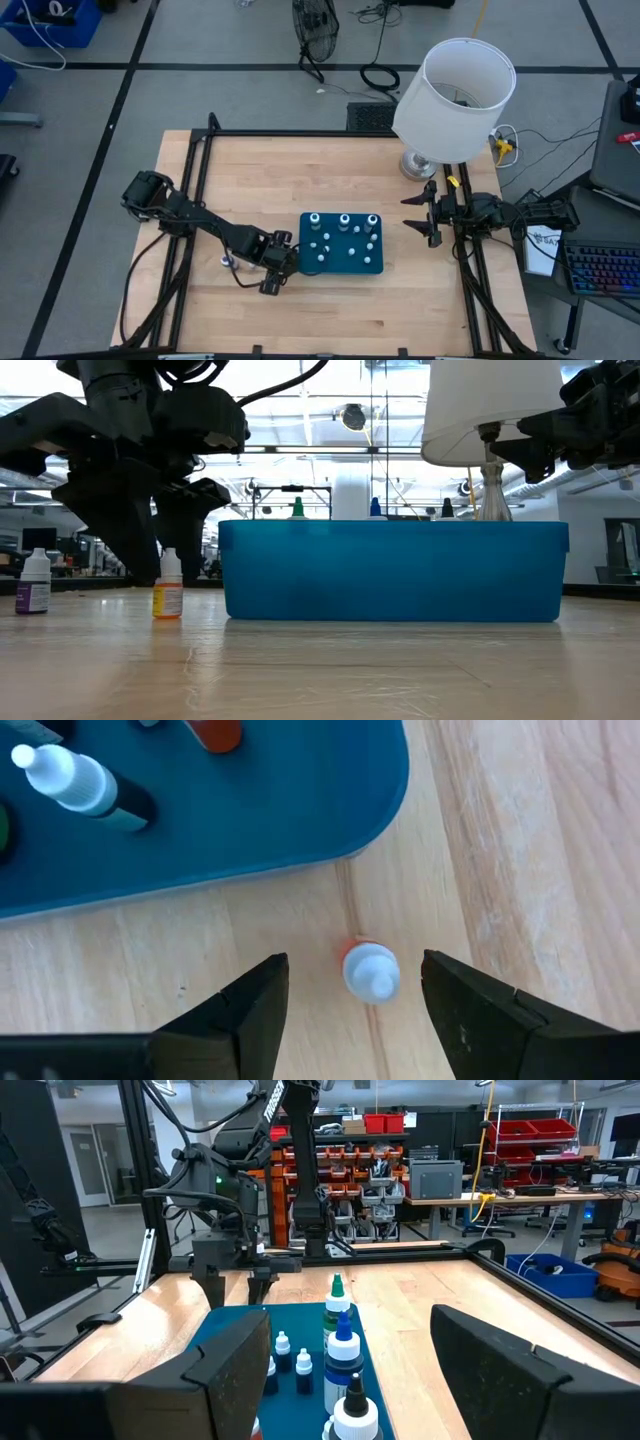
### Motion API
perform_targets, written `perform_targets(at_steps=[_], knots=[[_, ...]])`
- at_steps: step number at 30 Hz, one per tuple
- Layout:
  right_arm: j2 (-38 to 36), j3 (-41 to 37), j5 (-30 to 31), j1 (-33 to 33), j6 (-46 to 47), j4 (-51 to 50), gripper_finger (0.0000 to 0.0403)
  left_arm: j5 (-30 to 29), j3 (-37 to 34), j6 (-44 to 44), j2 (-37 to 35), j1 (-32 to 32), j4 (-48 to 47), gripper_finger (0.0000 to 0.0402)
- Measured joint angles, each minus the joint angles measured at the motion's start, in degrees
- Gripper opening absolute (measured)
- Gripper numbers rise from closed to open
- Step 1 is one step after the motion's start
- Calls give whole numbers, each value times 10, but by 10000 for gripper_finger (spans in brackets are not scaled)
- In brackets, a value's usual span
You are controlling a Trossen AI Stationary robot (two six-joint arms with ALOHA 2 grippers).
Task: Pick & Place food coloring
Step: Put the small orange food coloring bottle into the blue bin
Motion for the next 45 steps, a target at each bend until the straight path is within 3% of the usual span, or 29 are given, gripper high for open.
perform_targets(at_steps=[7, 19, 28, 32, 37, 41, 45], knots=[[0, 0, 0, 0, 0, 0, 263, 1, 0, -2, 0, 0, 0, 206], [0, 0, 0, 0, 0, 0, 263, 3, 0, -3, -1, 0, 0, 55], [0, 0, 0, 0, 0, 0, 263, 19, 0, 16, -9, -8, -11, 52], [0, 0, 0, 0, 0, 0, 263, 16, 10, 17, -43, -16, -64, 52], [0, 0, 0, 0, 0, 4, 263, -34, 49, 29, -113, -19, -127, 52], [1, 0, 0, 0, 0, 3, 263, -91, 94, 87, -145, -10, -132, 52], [1, 0, 0, 0, 0, 3, 263, -88, 141, 169, -131, 27, -132, 52]])
